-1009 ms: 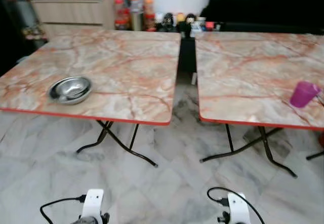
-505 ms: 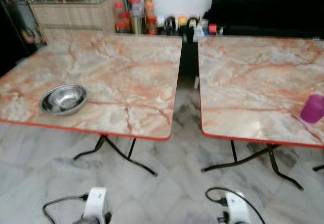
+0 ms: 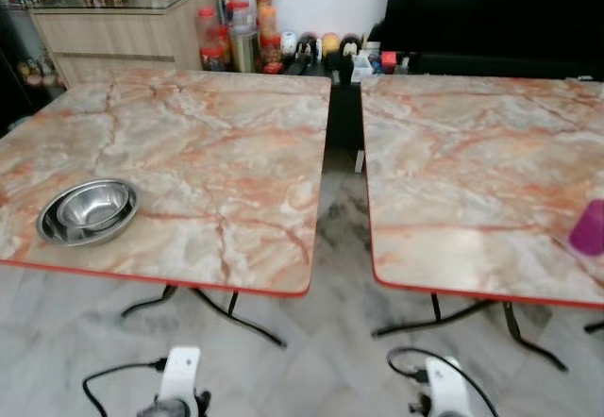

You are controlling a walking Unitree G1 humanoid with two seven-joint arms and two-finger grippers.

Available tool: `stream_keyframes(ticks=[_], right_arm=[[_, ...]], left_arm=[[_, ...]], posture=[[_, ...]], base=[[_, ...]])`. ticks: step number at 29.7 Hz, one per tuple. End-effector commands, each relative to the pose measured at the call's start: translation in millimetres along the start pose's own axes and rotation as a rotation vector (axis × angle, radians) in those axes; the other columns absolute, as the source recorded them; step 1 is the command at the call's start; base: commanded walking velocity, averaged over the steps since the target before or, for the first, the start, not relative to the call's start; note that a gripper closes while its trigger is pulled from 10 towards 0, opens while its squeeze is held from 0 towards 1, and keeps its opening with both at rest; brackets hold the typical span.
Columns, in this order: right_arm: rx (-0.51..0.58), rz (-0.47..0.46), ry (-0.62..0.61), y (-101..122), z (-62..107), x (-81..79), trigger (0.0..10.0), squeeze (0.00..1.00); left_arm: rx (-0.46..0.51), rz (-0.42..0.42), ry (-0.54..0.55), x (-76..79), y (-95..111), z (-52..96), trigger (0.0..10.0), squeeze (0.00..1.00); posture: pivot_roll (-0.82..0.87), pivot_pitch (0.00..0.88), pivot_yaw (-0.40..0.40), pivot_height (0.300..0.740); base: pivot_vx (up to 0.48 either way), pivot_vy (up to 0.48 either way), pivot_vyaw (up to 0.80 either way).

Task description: Setting the table

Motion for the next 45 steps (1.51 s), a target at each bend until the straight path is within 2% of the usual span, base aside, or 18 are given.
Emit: stream_keyframes(ticks=[1, 5, 45], right_arm=[[-0.013, -0.01, -0.023, -5.5, 1.0, 9.0, 10.0, 0.0], [-0.013, -0.013, -0.021, -6.0, 1.0, 8.7, 10.0, 0.0], [-0.036, -0.037, -0.024, -16.9, 2.7, 6.4, 10.0, 0.0]], left_arm=[[-0.002, 0.002, -0.011, 4.9, -1.1, -0.4, 10.0, 0.0], [-0.012, -0.033, -0.015, 5.3, -2.2, -0.4, 10.0, 0.0], [-0.028, -0.064, -0.019, 4.1, -12.9, 0.9, 10.0, 0.0]], posture=[[-0.01, 0.0, -0.001, 0.74], [-0.02, 0.0, -0.003, 0.74], [-0.03, 0.0, 0.011, 0.74]], base=[[0.0, 0.0, 0.0], [0.0, -0.094, 0.0], [0.0, -0.455, 0.0]])
Point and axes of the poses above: a point about 5 cm out from each wrist's last joint towards the gripper, its own z axis pointing back from the gripper into the wrist, its own y axis along the axis of the wrist's last joint, x = y × z, the point moved 4 cm from there along -z, pointing out of the wrist towards the gripper, and after that the axes turned 5 degrees about z, right-handed, at the moved point
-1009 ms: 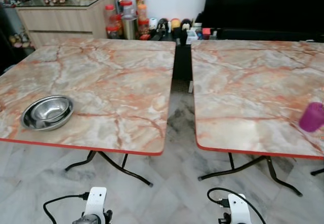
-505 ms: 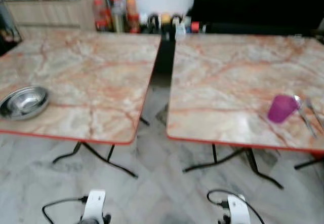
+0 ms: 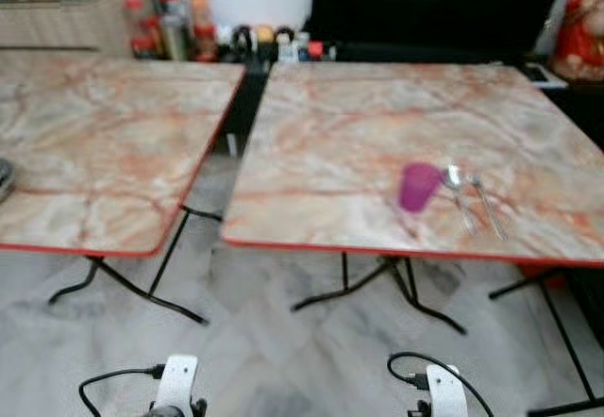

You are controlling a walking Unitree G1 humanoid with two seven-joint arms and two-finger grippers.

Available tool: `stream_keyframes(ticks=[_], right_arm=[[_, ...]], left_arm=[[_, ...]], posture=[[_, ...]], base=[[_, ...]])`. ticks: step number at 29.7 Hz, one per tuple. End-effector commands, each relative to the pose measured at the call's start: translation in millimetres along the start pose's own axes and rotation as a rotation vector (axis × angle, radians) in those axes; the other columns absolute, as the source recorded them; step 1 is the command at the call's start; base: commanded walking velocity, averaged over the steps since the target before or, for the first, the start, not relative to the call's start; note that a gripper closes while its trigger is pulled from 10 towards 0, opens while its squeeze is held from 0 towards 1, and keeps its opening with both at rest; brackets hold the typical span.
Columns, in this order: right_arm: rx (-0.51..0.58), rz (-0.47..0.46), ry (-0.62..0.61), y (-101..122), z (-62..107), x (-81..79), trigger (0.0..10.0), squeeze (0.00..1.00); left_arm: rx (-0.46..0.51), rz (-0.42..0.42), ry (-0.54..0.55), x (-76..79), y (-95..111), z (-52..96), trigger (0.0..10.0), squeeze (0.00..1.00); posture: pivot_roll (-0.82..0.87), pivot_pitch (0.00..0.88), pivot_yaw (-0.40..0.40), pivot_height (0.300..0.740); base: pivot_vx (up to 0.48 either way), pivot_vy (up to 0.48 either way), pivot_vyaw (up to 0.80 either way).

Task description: Setting the table

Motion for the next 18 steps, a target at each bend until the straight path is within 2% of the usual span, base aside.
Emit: stream_keyframes(ticks=[1, 18], right_arm=[[0.021, -0.009, 0.006, 7.7, -0.8, -2.9, 10.0, 0.0], [0.018, -0.016, -0.005, 7.0, -0.8, -0.3, 10.0, 0.0]], left_arm=[[-0.007, -0.03, 0.008, -4.4, -1.6, 0.6, 10.0, 0.0], [-0.001, -0.024, 0.017, -4.1, -0.6, 0.4, 10.0, 0.0]], posture=[[-0.03, 0.0, 0.011, 0.74], [-0.02, 0.0, -0.008, 0.74]], base=[[0.0, -0.454, 0.0], [0.0, -0.444, 0.0]])
Point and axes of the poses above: a point about 5 cm out from each wrist's last joint towards the gripper, its own z axis pointing back from the gripper into the wrist, its own y axis along the axis of the wrist's last joint, x = y × z, the point moved 4 cm from there along -z, pointing out of the wrist towards the gripper, and after that the axes turned 5 degrees about z, right-handed, at the moved point
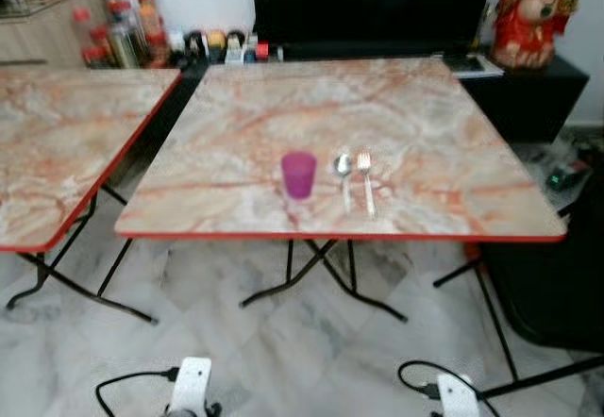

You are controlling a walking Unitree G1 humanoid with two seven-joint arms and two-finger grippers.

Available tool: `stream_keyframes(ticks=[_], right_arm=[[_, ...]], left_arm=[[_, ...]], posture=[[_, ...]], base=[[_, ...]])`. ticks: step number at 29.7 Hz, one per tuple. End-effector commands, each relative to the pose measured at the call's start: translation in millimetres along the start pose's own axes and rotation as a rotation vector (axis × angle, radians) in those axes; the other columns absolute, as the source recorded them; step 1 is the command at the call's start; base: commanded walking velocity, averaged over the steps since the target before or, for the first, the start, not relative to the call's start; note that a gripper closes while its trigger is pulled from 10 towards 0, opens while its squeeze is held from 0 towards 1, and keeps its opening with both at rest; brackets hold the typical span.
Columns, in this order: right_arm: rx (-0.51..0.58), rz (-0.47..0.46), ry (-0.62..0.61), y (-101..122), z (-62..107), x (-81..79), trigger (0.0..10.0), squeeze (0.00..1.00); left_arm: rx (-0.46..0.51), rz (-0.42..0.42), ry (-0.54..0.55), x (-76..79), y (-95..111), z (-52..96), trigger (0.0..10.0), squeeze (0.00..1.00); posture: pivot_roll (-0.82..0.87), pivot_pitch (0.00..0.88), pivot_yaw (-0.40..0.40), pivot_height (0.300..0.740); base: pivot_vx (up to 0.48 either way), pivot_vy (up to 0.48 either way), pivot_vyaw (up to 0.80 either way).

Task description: Setting the table

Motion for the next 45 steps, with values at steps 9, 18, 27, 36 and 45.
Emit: stream_keyframes(ticks=[9, 18, 27, 36, 45], right_arm=[[0.009, -0.015, 0.004, 5.8, -0.8, -4.8, 10.0, 0.0], [0.019, -0.01, 0.011, 8.9, -1.1, -5.3, 10.0, 0.0], [0.014, -0.007, 0.009, 9.7, -1.3, -5.6, 10.0, 0.0], [0.014, -0.009, 0.007, 10.5, -1.4, -5.2, 10.0, 0.0], [0.024, -0.004, 0.016, 13.3, -1.6, -6.1, 10.0, 0.0]], left_arm=[[0.021, 0.03, 0.051, -7.7, 3.0, 0.5, 10.0, 0.0], [0.024, 0.043, 0.05, -7.6, 5.0, 0.3, 10.0, 0.0], [0.021, 0.045, 0.058, -8.8, 6.1, 0.2, 10.0, 0.0], [0.022, 0.045, 0.059, -8.6, 7.1, 0.0, 10.0, 0.0], [0.023, 0.047, 0.064, -9.2, 8.7, -0.1, 10.0, 0.0]], posture=[[-0.02, 0.0, -0.018, 0.74], [-0.01, 0.0, -0.022, 0.74], [-0.01, 0.0, -0.016, 0.74], [-0.01, 0.0, -0.017, 0.74], [0.0, 0.0, -0.018, 0.74]], base=[[0.0, -0.091, 0.0], [0.033, 0.0, 0.0], [0.375, 0.0, 0.0], [0.395, 0.0, -0.32], [0.396, 0.0, 0.0]])
Point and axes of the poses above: a point about 5 cm out from each wrist's last joint towards the gripper, its own z axis pointing back from the gripper into the wrist, its own y axis along the axis of the wrist's last joint, x = y × z, the point moved 4 cm from there along -z, pointing out of the wrist towards the gripper, and after that the axes turned 5 degrees about z, right-handed, at the moved point
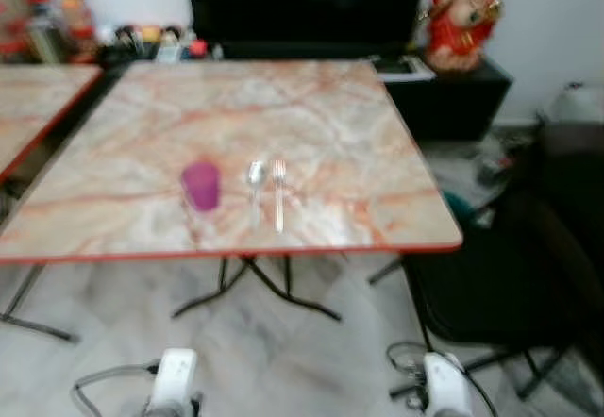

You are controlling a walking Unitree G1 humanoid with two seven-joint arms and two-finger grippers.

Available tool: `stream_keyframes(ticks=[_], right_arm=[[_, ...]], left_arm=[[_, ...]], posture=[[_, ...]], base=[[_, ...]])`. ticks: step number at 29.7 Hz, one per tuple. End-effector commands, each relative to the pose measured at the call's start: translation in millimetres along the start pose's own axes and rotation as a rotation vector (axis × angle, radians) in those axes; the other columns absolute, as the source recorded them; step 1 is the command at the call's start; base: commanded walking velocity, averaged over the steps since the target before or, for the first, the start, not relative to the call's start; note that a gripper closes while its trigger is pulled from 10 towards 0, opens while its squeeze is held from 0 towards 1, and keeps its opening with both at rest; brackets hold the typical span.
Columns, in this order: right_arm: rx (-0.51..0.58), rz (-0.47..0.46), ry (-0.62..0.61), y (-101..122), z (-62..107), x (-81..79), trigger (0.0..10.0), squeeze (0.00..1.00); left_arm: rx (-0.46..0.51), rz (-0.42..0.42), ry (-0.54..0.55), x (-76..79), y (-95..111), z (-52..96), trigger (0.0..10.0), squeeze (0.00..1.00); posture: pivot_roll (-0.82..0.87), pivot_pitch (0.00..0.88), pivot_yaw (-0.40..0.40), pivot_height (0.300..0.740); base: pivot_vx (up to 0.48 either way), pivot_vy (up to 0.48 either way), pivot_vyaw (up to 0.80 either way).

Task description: Setting the table

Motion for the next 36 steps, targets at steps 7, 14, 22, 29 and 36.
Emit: stream_keyframes(ticks=[7, 14, 22, 29, 36], right_arm=[[-0.031, 0.038, -0.01, -9.8, 1.3, 10.0, 10.0, 0.0], [-0.029, 0.032, -0.01, -8.9, 1.2, 9.7, 10.0, 0.0], [-0.034, 0.012, -0.016, -9.2, 1.2, 10.6, 10.0, 0.0], [-0.032, 0.012, -0.016, -8.5, 1.1, 10.9, 10.0, 0.0], [-0.032, 0.019, -0.011, -8.3, 1.0, 10.2, 10.0, 0.0]], left_arm=[[0.01, 0.016, -0.014, 8.5, 4.5, -0.9, 10.0, 0.0], [0.011, 0.012, -0.008, 7.8, 5.6, -1.0, 10.0, 0.0], [0.008, 0.006, 0.004, 7.3, 6.3, -1.2, 10.0, 0.0], [0.085, 0.141, 0.181, -5.8, 9.2, 1.3, 10.0, 0.0], [0.133, 0.134, 0.267, -13.2, 13.2, 4.0, 10.0, 0.0]], posture=[[0.0, 0.0, -0.017, 0.74], [0.0, 0.0, -0.018, 0.74], [0.01, 0.0, -0.018, 0.74], [0.03, 0.0, -0.018, 0.74], [0.04, 0.0, -0.019, 0.74]], base=[[0.273, 0.0, 0.0], [0.0, 0.0, 0.54], [0.0, 0.0, 0.0], [0.0, 0.0, 0.0], [0.0, 0.0, 0.0]])
Point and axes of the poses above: a point about 5 cm out from each wrist's last joint towards the gripper, its own z axis pointing back from the gripper into the wrist, its own y axis along the axis of the wrist's last joint, x = y × z, the point moved 4 cm from there along -z, pointing out of the wrist towards the gripper, and after that the axes turned 5 degrees about z, right-handed, at the moved point
